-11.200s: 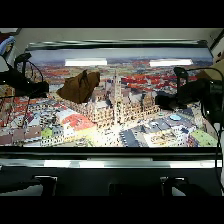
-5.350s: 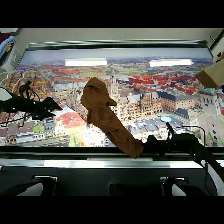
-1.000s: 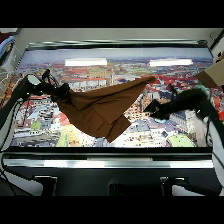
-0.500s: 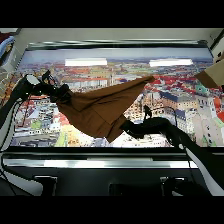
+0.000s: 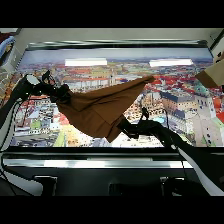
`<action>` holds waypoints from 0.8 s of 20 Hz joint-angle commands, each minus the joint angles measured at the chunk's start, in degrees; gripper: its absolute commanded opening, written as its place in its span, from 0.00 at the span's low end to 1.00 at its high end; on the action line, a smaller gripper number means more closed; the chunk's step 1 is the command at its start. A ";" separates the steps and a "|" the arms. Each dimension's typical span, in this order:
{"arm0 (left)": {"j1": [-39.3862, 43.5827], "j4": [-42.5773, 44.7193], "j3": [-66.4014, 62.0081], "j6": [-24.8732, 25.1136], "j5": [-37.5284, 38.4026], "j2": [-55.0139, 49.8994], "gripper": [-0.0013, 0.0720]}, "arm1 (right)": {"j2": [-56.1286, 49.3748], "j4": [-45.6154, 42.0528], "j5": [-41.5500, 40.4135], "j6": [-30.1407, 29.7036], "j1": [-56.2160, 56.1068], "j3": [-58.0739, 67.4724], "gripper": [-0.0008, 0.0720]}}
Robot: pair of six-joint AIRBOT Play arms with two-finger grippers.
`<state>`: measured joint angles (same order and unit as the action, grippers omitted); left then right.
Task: Fold the clothes and pants, and hang the long-sleeved shirts on hangers.
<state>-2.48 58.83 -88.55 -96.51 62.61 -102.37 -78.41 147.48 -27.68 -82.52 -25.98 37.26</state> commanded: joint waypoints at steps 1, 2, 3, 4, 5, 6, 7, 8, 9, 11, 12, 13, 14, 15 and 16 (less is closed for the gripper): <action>-0.07 0.04 -0.07 0.00 -0.04 0.00 0.04 | -0.81 0.22 5.40 2.82 -4.44 -0.07 0.37; -0.07 0.02 -0.07 0.00 -0.02 0.02 0.04 | -0.61 0.22 6.38 2.84 -5.29 -0.07 0.04; -0.07 0.02 -0.07 0.00 0.02 0.07 0.04 | -0.02 0.13 6.91 2.80 -5.20 -0.07 0.05; -0.09 0.02 -0.07 0.02 0.02 0.31 0.04 | 1.42 -0.55 8.15 2.58 -4.76 -0.07 0.05; -0.24 0.02 -0.09 0.04 -0.02 0.90 0.04 | 3.56 -1.49 8.35 2.23 -3.65 0.00 0.05; -0.59 0.02 -0.37 0.04 0.09 1.60 0.04 | 6.51 -2.97 7.61 2.10 -1.22 0.37 0.05; -1.20 0.02 -1.16 0.00 0.66 2.43 0.04 | 10.23 -5.01 5.70 1.46 2.23 1.29 0.05; -1.95 0.00 -2.51 0.02 1.64 3.23 0.04 | 14.14 -7.13 3.08 0.44 6.14 2.93 0.05; -2.91 0.02 -4.44 0.02 2.95 4.22 0.04 | 18.67 -9.53 -0.35 -0.85 10.84 5.75 0.05; -5.07 0.02 -9.40 0.02 5.60 6.54 0.04 | 26.67 -13.38 -6.91 -2.25 19.80 13.94 0.05; -6.34 0.02 -12.74 0.02 7.17 7.93 0.04 | 30.32 -14.73 -9.92 -3.15 24.24 19.82 0.05; -7.63 0.02 -16.17 -0.02 8.81 9.31 0.04 | 33.05 -15.28 -12.44 -4.13 27.96 26.03 0.05; -9.09 0.02 -20.00 -0.42 10.60 10.99 0.04 | 35.28 -15.45 -14.80 -4.76 31.41 33.27 0.05; -10.58 0.02 -23.65 -1.79 12.57 12.68 0.04 | 36.72 -15.63 -16.65 -4.76 34.23 40.89 0.05; -12.20 0.02 -27.56 -3.80 14.88 14.64 0.04 | 37.42 -15.82 -17.92 -4.76 36.20 48.09 0.05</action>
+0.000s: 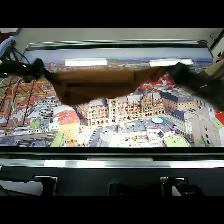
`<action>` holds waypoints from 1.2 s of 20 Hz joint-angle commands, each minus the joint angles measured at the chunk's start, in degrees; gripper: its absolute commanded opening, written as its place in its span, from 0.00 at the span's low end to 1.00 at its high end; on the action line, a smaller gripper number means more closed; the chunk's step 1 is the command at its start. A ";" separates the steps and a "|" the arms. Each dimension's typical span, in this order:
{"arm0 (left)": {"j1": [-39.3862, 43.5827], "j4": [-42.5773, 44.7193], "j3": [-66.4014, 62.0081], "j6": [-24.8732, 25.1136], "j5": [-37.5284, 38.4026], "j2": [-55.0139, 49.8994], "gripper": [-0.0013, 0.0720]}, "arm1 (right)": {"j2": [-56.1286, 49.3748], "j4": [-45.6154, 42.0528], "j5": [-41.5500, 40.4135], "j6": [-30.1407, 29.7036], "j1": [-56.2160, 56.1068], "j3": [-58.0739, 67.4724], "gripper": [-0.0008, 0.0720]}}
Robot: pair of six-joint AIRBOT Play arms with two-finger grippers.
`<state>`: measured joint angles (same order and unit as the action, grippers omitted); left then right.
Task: Fold the clothes and pants, and hang the long-sleeved shirts on hangers.
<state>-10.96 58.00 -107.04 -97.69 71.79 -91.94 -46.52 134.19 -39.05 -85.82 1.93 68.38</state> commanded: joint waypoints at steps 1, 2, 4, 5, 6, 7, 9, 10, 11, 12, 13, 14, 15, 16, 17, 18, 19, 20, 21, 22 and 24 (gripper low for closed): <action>-5.16 0.85 -11.93 -4.74 7.56 6.47 0.04 | 5.68 -3.19 -7.06 -1.44 9.73 24.72 0.05; -6.56 0.85 -13.22 -6.97 8.66 9.53 0.04 | 5.62 -4.17 -6.49 -1.42 10.40 31.63 0.05; -9.03 0.94 -11.89 -10.38 8.76 17.99 0.04 | 5.31 -9.44 -3.13 0.94 10.43 42.91 0.05; -9.77 1.22 -11.04 -10.84 8.66 21.62 0.04 | 5.01 -12.96 -1.18 3.87 10.43 46.62 0.05; -10.01 2.60 -10.34 -11.34 8.46 25.14 0.04 | 4.83 -15.72 0.04 6.25 10.43 48.35 0.05; -10.01 4.20 -9.94 -12.20 8.15 27.67 0.04 | 4.59 -18.03 0.00 8.59 10.43 48.50 0.05; -10.01 5.55 -9.77 -13.38 7.56 30.51 0.04 | 1.79 -19.17 -6.16 12.22 10.40 48.50 0.05; -9.90 5.44 -9.73 -13.35 7.80 30.62 0.04 | -0.55 -18.16 -10.93 13.07 10.40 48.50 0.05; -9.27 5.46 -9.09 -13.31 7.96 30.36 0.04 | -3.91 -16.26 -17.20 13.05 10.40 48.48 0.05; -8.22 5.46 -7.23 -13.29 7.93 29.90 0.04 | -7.54 -14.49 -23.41 13.14 10.36 48.48 0.05; -6.82 5.46 -4.74 -12.87 7.96 29.22 0.04 | -11.91 -12.57 -30.29 13.20 10.36 48.37 0.05; -4.83 5.46 -1.25 -12.15 7.96 28.20 0.04 | -16.41 -10.49 -36.52 13.18 10.36 47.52 0.05; -2.62 5.49 2.58 -11.74 7.93 26.93 0.04 | -20.63 -9.62 -41.72 12.94 10.05 46.40 0.05; -0.09 5.70 7.13 -10.62 7.87 25.24 0.04 | -25.16 -10.54 -46.36 12.44 8.81 44.92 0.05; 2.12 5.95 11.67 -9.73 7.54 23.30 0.04 | -29.11 -11.91 -48.70 10.62 7.06 42.97 0.05; 4.44 6.54 16.79 -9.68 6.27 20.81 0.04 | -33.29 -13.46 -49.44 9.22 4.72 40.59 0.05; 6.27 6.56 21.49 -9.64 3.91 18.36 0.04 | -37.07 -14.69 -48.59 8.55 2.25 38.34 0.05; 7.93 6.56 26.21 -9.64 0.07 15.37 0.04 | -40.76 -15.93 -46.23 7.45 -0.07 36.24 0.05; 9.01 6.54 29.81 -9.66 -3.91 12.35 0.04 | -44.68 -17.53 -42.49 6.67 -2.45 34.62 0.05; 9.53 6.49 32.22 -9.70 -7.43 8.74 0.04 | -48.46 -18.93 -38.27 6.75 -4.55 33.79 0.05; 9.31 6.03 32.33 -9.66 -10.75 1.33 0.04 | -54.53 -19.12 -30.97 7.96 -7.19 33.75 0.05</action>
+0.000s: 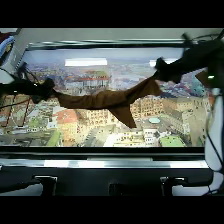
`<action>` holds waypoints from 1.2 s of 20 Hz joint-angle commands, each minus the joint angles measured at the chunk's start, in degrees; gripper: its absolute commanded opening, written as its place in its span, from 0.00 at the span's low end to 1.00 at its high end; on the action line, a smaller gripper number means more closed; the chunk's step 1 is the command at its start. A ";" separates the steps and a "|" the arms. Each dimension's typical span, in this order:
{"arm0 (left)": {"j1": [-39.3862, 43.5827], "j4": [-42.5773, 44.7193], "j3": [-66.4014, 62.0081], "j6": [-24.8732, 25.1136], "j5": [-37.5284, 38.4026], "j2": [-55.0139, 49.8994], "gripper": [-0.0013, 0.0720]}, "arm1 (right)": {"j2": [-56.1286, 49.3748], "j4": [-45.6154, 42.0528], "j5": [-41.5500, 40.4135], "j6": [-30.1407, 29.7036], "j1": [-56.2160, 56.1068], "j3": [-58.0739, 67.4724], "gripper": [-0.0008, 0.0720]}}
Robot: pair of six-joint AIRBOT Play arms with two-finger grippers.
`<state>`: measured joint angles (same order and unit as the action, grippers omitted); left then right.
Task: Fold the clothes and pants, and hang the long-sleeved shirts on hangers.
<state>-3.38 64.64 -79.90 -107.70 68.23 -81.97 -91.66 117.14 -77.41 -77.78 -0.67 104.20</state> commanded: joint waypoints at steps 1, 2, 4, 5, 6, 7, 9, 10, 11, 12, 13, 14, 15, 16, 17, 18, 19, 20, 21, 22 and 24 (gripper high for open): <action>1.27 -1.09 4.17 0.39 -8.04 -11.87 0.04 | -11.28 -2.01 10.25 1.44 -5.42 -2.08 0.05; 0.79 -1.22 2.75 0.39 -8.37 -14.36 0.04 | -12.55 -1.68 12.61 2.71 -6.12 -2.08 0.05; -0.55 -1.53 -0.83 1.75 -8.00 -18.03 0.04 | -13.16 -1.14 15.32 3.52 -6.78 -2.08 0.05; -1.42 -1.66 -2.67 2.97 -7.13 -18.99 0.04 | -13.09 -0.85 15.82 3.45 -6.91 -2.01 0.05; -2.36 -1.64 -4.11 4.17 -6.21 -19.26 0.04 | -12.96 -0.79 15.67 3.41 -6.91 -2.03 0.05; -3.52 -1.64 -5.42 5.75 -4.90 -19.10 0.06 | -12.81 -0.85 15.06 3.30 -6.91 -2.03 0.05; -6.12 -1.62 -8.46 7.78 0.94 -19.06 0.49 | -12.52 -0.83 12.76 2.21 -6.91 -2.03 0.05; -7.45 -1.64 -9.53 8.98 4.28 -18.82 0.60 | -12.35 -0.85 11.65 1.70 -6.91 -2.03 0.05; -8.79 -1.64 -9.86 10.62 7.54 -18.08 0.62 | -11.96 -0.87 10.67 1.57 -6.91 -2.03 0.05; -9.81 -1.60 -9.70 12.24 10.23 -17.00 0.62 | -11.54 -0.87 10.12 0.96 -6.91 -2.03 0.05; -10.67 -1.57 -9.29 13.77 12.44 -15.50 0.65 | -11.02 -0.90 9.84 0.00 -6.91 -2.03 0.05; -11.23 -1.66 -8.31 14.34 13.33 -13.53 0.67 | -10.49 -0.92 9.75 -0.66 -6.91 -2.03 0.05; -11.21 -1.75 -6.99 14.34 13.42 -11.39 0.67 | -9.99 -1.01 9.75 -0.70 -6.91 -2.03 0.05; -10.58 -2.80 -5.16 14.97 13.38 -9.01 0.67 | -9.51 -1.05 9.73 -0.70 -6.91 -2.03 0.05; -9.60 -4.44 -3.32 14.93 13.38 -7.04 0.67 | -9.16 -1.07 9.73 -0.68 -6.91 -2.03 0.05; -8.09 -6.47 -1.42 14.84 13.05 -5.27 0.67 | -8.94 -1.01 9.66 -0.68 -6.91 -2.03 0.05; -5.68 -8.76 0.90 14.23 11.93 -3.67 0.67 | -8.87 -1.01 9.27 -0.66 -6.91 -2.03 0.05; -2.71 -10.71 3.13 12.15 10.27 -2.67 0.67 | -8.87 -1.01 8.74 -0.66 -6.91 -2.03 0.05; 1.29 -13.18 5.25 9.86 8.11 -2.47 0.67 | -8.87 -1.01 8.07 -0.68 -6.91 -2.03 0.05; 5.90 -16.06 7.23 8.98 4.76 -2.95 0.67 | -8.87 -1.01 7.50 -0.68 -6.91 -2.03 0.05; 15.54 -20.04 9.84 7.63 -3.21 -5.09 0.84 | -8.87 -0.83 6.47 -0.63 -6.91 -2.03 0.05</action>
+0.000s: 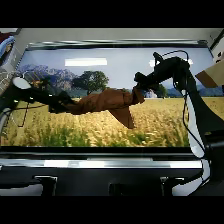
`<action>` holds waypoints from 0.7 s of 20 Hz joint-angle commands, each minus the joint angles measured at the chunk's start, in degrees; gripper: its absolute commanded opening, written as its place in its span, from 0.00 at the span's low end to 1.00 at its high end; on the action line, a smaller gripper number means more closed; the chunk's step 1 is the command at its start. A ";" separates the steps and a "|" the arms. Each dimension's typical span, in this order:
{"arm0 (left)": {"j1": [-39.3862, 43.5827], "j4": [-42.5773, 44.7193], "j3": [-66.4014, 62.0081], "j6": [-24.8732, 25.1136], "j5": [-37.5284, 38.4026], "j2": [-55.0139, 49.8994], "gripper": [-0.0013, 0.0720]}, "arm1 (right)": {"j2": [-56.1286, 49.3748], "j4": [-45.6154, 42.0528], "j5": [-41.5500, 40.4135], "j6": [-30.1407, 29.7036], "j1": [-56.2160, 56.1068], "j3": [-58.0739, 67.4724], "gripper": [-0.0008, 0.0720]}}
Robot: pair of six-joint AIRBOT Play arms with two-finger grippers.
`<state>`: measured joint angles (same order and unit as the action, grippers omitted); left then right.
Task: Fold the clothes and pants, and hang the long-sleeved shirts on hangers.
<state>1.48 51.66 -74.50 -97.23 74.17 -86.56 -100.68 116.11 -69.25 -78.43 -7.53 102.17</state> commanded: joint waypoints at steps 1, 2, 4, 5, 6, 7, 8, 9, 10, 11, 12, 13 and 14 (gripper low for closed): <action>14.82 -7.61 4.70 -3.41 -12.85 -2.03 0.86 | 0.17 0.50 -2.10 0.04 -0.04 0.00 0.05; 18.62 -8.41 4.70 -5.01 -16.26 -4.00 0.86 | 0.20 0.61 -2.62 -0.02 -0.04 0.00 0.05; 23.96 -13.92 4.70 -6.73 -21.68 -7.85 0.86 | 0.24 0.61 -3.67 -0.02 -0.04 0.00 0.05; 25.83 -16.81 4.68 -6.73 -24.24 -9.44 0.86 | 0.28 0.52 -4.09 -0.04 -0.04 0.00 0.05; 27.69 -19.50 4.68 -6.73 -26.97 -10.88 0.86 | 0.44 0.44 -4.20 -0.04 -0.04 0.00 0.05; 29.16 -21.53 4.68 -6.73 -29.40 -11.96 0.86 | 0.57 0.35 -4.20 -0.13 -0.04 0.00 0.05; 30.58 -22.91 4.68 -6.73 -31.91 -12.83 0.86 | 0.70 0.39 -4.20 -0.26 -0.04 0.00 0.05; 31.82 -23.87 4.68 -6.75 -33.77 -13.49 0.86 | 0.81 0.37 -4.24 -0.28 -0.04 0.00 0.05; 32.94 -25.16 4.68 -6.75 -35.10 -14.21 0.86 | 0.87 0.37 -4.28 -0.28 -0.04 0.00 0.05; 33.77 -26.58 4.68 -6.75 -35.56 -14.93 0.86 | 0.92 0.37 -4.31 -0.46 -0.04 0.00 0.05; 34.53 -27.63 4.68 -6.75 -35.69 -15.65 0.86 | 0.92 0.39 -4.39 -0.46 -0.04 0.00 0.05; 35.06 -28.00 4.68 -6.80 -35.74 -16.22 0.86 | 0.92 0.39 -4.46 -0.48 -0.04 0.00 0.05; 35.52 -28.13 4.68 -6.78 -36.17 -16.63 0.86 | 0.92 0.39 -4.48 -0.48 -0.04 0.00 0.05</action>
<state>34.54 26.85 -69.87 -103.88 41.25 -101.30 -99.85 116.53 -73.47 -78.87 -7.53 102.17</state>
